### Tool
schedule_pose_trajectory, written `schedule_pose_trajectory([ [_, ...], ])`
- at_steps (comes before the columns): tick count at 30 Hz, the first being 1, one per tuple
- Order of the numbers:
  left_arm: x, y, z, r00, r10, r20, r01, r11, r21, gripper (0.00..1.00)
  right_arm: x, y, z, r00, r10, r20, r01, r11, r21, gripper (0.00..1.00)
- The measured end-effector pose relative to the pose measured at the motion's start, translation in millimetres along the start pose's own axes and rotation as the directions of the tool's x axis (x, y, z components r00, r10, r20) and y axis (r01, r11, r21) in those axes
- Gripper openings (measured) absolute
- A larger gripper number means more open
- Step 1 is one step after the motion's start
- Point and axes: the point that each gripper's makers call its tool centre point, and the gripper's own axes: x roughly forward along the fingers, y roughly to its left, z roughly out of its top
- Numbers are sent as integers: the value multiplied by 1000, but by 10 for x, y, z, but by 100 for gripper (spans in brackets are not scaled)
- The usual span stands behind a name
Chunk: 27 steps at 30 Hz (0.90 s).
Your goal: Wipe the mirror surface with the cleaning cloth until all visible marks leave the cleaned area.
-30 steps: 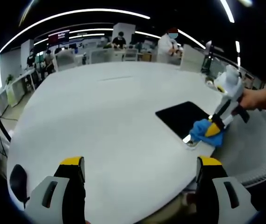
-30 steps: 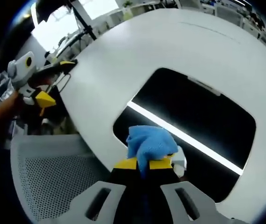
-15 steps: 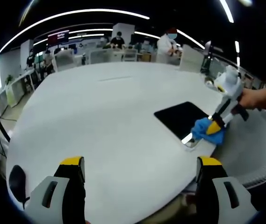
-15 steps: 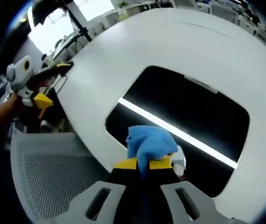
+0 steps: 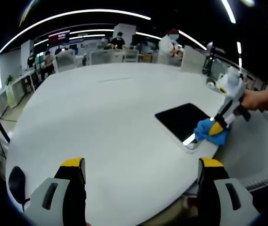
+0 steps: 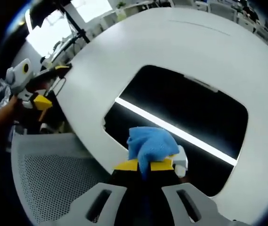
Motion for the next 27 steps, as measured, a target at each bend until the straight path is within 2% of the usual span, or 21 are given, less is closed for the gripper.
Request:
schedule_pose_trajectory([
  [4, 0, 1, -2, 1000, 2, 0, -2, 1000, -3, 99, 4, -36, 28, 1000, -26, 8, 25, 1000, 5, 0],
  [13, 26, -5, 2, 1000, -3, -1, 3, 1000, -4, 99, 9, -54, 47, 999, -32, 3, 32, 999, 35, 0],
  [27, 5, 30, -10, 1000, 2, -5, -2, 1000, -6, 99, 34, -155, 204, 999, -51, 11, 51, 998, 31, 0],
])
